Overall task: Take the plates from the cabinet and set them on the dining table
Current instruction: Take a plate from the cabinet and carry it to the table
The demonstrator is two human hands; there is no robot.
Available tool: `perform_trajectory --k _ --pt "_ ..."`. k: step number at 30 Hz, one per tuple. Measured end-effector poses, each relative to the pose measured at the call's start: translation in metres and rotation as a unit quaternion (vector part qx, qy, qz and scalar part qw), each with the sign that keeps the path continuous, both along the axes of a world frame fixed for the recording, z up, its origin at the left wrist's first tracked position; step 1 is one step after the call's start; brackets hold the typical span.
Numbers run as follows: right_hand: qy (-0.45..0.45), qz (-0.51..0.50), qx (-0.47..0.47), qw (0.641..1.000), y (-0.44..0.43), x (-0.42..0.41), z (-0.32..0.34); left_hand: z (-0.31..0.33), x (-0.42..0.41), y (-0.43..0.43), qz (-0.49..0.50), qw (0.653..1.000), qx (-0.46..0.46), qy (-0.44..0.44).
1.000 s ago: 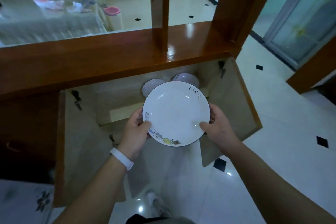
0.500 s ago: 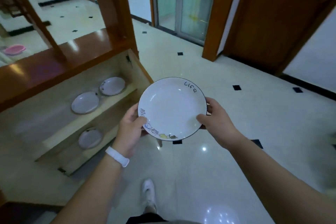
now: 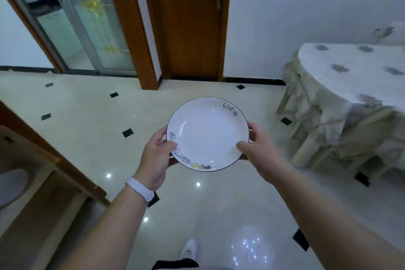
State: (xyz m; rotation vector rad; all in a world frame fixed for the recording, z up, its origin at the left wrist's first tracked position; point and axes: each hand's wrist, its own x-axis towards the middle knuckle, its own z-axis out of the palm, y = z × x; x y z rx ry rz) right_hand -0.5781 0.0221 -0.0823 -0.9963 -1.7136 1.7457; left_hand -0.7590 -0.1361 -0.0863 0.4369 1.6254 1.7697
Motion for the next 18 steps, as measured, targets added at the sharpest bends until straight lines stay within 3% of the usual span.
perform_trajectory --k 9,18 --pt "0.015 -0.157 -0.013 0.987 0.068 0.013 -0.002 0.000 -0.022 0.130 -0.141 0.990 -0.004 -0.003" --pt "0.013 -0.319 -0.018 0.947 0.109 -0.012 -0.006 -0.001 -0.067 0.239 -0.293 0.956 0.009 -0.011"
